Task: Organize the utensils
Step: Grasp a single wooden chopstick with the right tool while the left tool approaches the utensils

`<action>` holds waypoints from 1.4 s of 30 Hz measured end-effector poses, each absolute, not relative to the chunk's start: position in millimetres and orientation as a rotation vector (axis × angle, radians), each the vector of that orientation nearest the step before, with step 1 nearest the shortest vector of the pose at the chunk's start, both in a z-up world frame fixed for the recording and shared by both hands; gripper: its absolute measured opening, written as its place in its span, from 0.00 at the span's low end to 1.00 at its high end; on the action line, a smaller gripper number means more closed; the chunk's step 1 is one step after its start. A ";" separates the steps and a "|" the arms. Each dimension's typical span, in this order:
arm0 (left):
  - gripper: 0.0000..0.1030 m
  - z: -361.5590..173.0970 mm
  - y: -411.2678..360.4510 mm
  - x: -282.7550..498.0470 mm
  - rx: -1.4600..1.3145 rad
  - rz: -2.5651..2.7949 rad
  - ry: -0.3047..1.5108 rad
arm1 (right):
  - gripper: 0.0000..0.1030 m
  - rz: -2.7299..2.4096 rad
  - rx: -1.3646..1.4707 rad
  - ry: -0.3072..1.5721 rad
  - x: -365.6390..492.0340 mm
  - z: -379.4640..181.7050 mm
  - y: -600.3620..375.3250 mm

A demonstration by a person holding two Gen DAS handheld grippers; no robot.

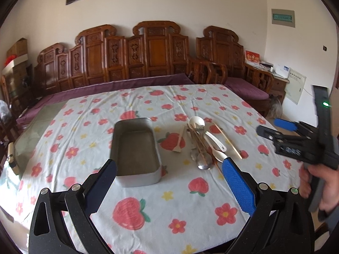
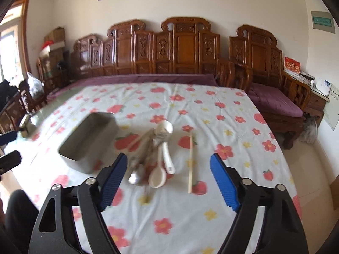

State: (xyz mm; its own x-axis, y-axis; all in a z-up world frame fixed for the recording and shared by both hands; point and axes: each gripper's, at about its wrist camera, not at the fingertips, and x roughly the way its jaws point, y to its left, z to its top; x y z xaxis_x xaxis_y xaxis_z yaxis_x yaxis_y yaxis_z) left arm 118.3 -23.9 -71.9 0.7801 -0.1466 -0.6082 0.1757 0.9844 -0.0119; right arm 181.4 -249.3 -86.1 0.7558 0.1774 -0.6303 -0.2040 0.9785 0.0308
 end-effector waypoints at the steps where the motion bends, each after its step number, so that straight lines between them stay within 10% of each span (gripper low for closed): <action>1: 0.94 -75.1 -28.3 122.5 0.049 -0.184 0.662 | 0.72 0.205 -0.044 0.691 190.3 -90.8 -254.5; 18: 0.77 -138.3 -89.0 187.3 0.096 -0.248 0.836 | 0.24 0.276 -0.054 0.963 251.1 -198.4 -277.9; 30: 0.64 -180.6 -113.5 233.5 0.192 -0.206 0.932 | 0.23 0.290 -0.104 1.013 259.5 -224.2 -273.6; 35: 0.57 -191.9 -119.5 254.7 0.190 -0.197 0.969 | 0.06 0.262 -0.097 1.036 261.9 -223.6 -281.6; 42: 0.30 -199.2 -126.2 282.6 0.149 -0.219 1.032 | 0.06 0.251 -0.097 1.047 261.0 -223.5 -289.3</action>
